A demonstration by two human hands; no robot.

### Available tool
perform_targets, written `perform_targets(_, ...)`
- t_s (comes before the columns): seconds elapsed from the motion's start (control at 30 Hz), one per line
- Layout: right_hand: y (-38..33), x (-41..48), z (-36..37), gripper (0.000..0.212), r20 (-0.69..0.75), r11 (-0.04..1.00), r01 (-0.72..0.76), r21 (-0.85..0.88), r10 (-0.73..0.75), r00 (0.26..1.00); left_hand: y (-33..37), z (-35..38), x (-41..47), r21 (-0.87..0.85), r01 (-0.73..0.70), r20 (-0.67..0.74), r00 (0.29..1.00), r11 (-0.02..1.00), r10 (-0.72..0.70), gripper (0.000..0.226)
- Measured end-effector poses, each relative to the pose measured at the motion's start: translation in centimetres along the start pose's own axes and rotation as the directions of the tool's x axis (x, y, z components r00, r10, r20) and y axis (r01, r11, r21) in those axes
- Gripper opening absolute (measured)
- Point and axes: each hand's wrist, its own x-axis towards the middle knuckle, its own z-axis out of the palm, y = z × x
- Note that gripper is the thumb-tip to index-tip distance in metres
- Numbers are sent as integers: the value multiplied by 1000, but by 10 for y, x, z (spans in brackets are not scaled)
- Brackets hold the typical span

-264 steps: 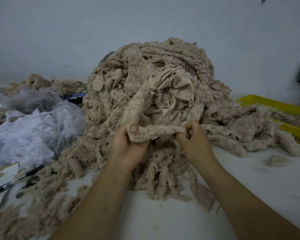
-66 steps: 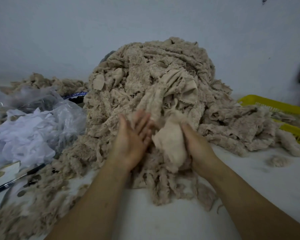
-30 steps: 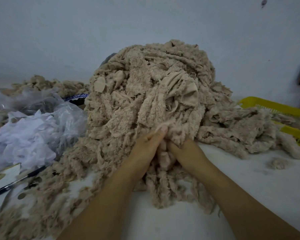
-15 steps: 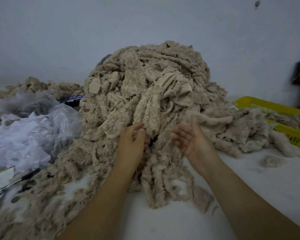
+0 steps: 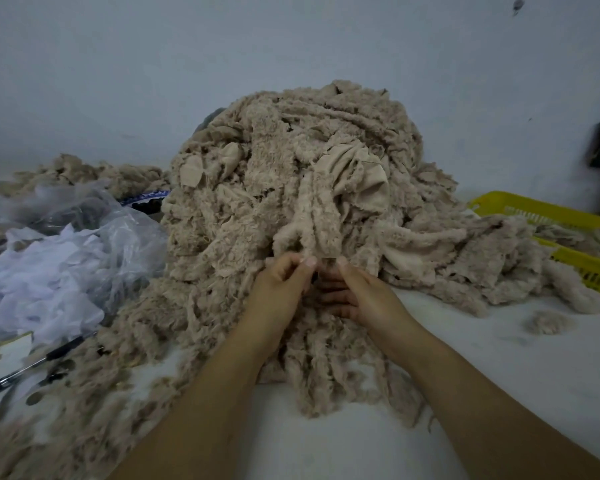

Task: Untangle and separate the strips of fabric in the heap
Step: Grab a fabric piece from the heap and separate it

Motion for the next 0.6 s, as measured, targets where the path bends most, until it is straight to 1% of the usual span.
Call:
perform_targets(0.07, 0, -1, -1, 59, 33, 996, 6, 84, -9, 999, 3, 4, -5, 123, -143, 164, 979, 982, 122, 22)
perform_targets(0.13, -3, 2, -4, 70, -14, 981, -22, 191, 25, 1000, 4, 10, -10, 277, -270, 353, 921, 922, 164, 18)
perform_targets(0.17, -5, 3, -6, 70, -47, 974, -30, 225, 42, 998, 3, 14, -11, 325, -311, 426, 891, 893, 155, 17)
perform_targets(0.23, -8, 5, -10, 55, -108, 969, -29, 244, 57, 993, 2, 18, -13, 365, -348, 510, 850, 863, 128, 16)
perform_targets(0.27, -7, 6, -12, 47, -142, 975, -36, 217, 68, 988, 2, 20, -14, 374, -351, 533, 839, 858, 111, 16)
perform_targets(0.3, -7, 6, -13, 45, -180, 984, -49, 171, 80, 980, 2, 20, -14, 374, -347, 546, 832, 860, 98, 17)
perform_targets(0.37, -8, 4, -14, 52, -263, 998, -61, 28, 66, 963, 1, 18, -15, 353, -316, 556, 828, 881, 74, 19)
perform_targets(0.4, -10, 2, -13, 55, -301, 996, -40, -86, 12, 954, 2, 17, -15, 345, -296, 554, 831, 891, 62, 20)
perform_targets(0.47, -16, -3, -13, 55, -357, 933, 34, -359, -171, 918, 3, 14, -17, 325, -248, 519, 853, 913, 47, 23)
perform_targets(0.5, -18, -6, -14, 57, -371, 898, 67, -434, -247, 895, 4, 13, -17, 301, -208, 474, 880, 931, 43, 25)
perform_targets(0.53, -20, -9, -14, 59, -374, 874, 104, -474, -307, 875, 5, 12, -16, 272, -164, 398, 916, 948, 44, 27)
perform_targets(0.6, -22, -15, -11, 60, -331, 828, 167, -536, -388, 860, 9, 10, -12, 168, -87, 183, 981, 982, 56, 33)
